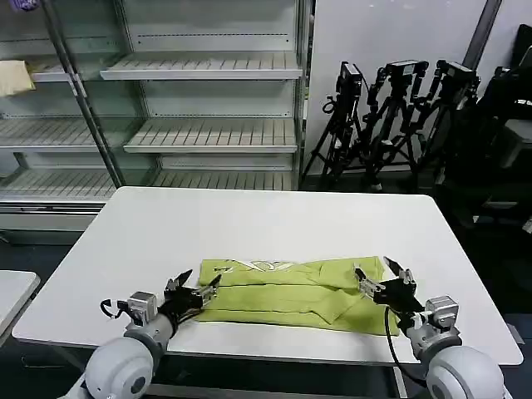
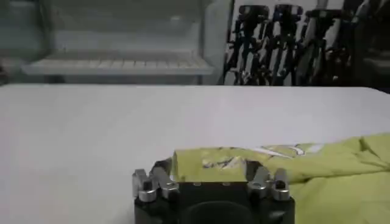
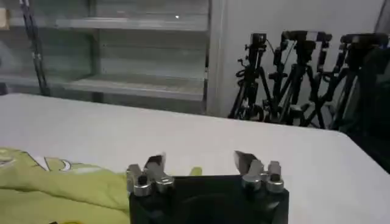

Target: Fold and organize the clothes.

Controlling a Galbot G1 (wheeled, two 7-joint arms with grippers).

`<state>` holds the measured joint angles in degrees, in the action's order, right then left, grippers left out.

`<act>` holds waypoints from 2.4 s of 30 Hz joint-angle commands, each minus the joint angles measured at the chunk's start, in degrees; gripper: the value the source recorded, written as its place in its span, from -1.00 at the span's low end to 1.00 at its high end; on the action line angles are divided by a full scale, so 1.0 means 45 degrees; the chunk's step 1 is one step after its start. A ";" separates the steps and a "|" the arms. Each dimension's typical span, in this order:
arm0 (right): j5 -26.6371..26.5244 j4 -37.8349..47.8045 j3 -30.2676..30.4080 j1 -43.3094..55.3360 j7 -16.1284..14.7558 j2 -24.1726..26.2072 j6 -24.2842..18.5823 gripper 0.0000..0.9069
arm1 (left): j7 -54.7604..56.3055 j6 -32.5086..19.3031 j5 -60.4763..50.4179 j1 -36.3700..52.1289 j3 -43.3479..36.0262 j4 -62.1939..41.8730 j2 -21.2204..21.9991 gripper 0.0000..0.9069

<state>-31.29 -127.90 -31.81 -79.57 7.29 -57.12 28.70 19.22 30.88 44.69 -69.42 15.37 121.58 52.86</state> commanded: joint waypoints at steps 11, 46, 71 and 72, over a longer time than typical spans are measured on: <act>0.0472 -0.0609 -0.0580 -0.0803 -0.0020 -0.0181 -0.0320 1.00 | 0.2483 -0.0593 0.1219 0.0575 -0.1261 -0.0961 0.0788 0.87; 0.0655 -0.0476 -0.0459 -0.0786 0.0032 -0.0374 -0.0329 1.00 | 0.2649 0.0108 -0.0412 0.0618 -0.2076 -0.0969 0.0623 -0.98; 0.0654 -0.0688 -0.0269 -0.0620 0.0007 -0.0638 -0.0364 1.00 | -0.0393 0.0311 -0.3430 -0.1094 0.5247 -0.1635 -0.2207 -1.00; 0.0667 -0.0678 -0.0268 -0.0620 0.0007 -0.0643 -0.0368 1.00 | -0.0439 0.0312 -0.3621 -0.1097 0.5200 -0.1501 -0.2179 -1.00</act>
<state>-28.32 -130.86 -33.23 -82.38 7.36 -59.87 27.08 23.25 32.41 36.49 -72.07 25.26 115.96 47.11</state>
